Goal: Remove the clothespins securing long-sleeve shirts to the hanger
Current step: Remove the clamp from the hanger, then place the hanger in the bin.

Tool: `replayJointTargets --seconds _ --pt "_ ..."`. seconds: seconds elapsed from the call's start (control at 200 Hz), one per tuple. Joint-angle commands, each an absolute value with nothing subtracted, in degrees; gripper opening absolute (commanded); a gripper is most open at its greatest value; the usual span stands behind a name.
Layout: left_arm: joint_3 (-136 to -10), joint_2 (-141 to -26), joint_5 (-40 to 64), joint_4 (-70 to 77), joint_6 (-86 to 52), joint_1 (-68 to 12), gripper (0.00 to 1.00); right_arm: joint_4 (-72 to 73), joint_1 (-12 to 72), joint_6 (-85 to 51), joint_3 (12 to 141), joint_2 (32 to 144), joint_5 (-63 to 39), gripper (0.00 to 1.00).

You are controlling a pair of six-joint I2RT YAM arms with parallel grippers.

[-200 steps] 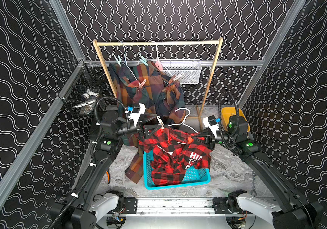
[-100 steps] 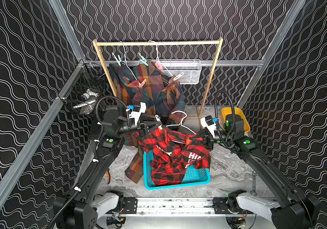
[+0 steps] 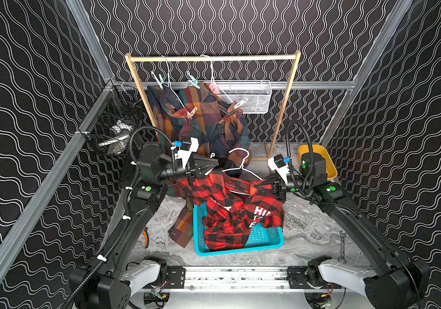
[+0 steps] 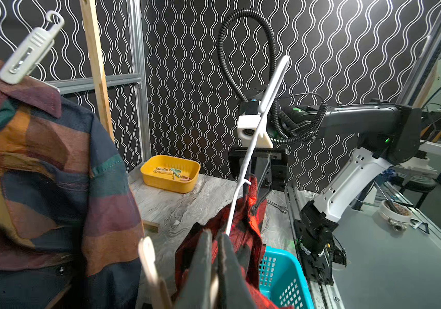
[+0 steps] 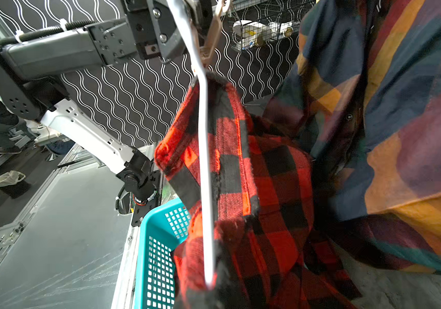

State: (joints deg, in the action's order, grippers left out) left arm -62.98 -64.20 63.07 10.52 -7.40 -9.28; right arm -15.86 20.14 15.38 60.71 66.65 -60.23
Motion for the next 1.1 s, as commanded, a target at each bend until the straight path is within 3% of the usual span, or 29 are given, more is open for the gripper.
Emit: replayJointTargets --seconds 0.0,0.38,0.881,1.096 --pt "-63.91 -63.46 61.73 8.18 -4.68 -9.27 0.00 -14.76 20.13 13.09 60.04 66.56 -59.33 0.00" --pt "-67.02 -58.93 56.70 10.38 -6.51 -9.32 0.00 -21.06 21.17 6.70 56.00 68.57 -51.93 0.00" --pt "-60.40 -56.10 53.73 17.40 -14.18 -9.46 0.00 -24.82 31.88 -3.37 48.93 69.55 -29.57 0.00" --pt "-58.02 -56.12 51.29 22.14 -18.72 -10.26 0.00 -24.81 32.60 -5.64 48.63 65.43 -20.22 0.43"
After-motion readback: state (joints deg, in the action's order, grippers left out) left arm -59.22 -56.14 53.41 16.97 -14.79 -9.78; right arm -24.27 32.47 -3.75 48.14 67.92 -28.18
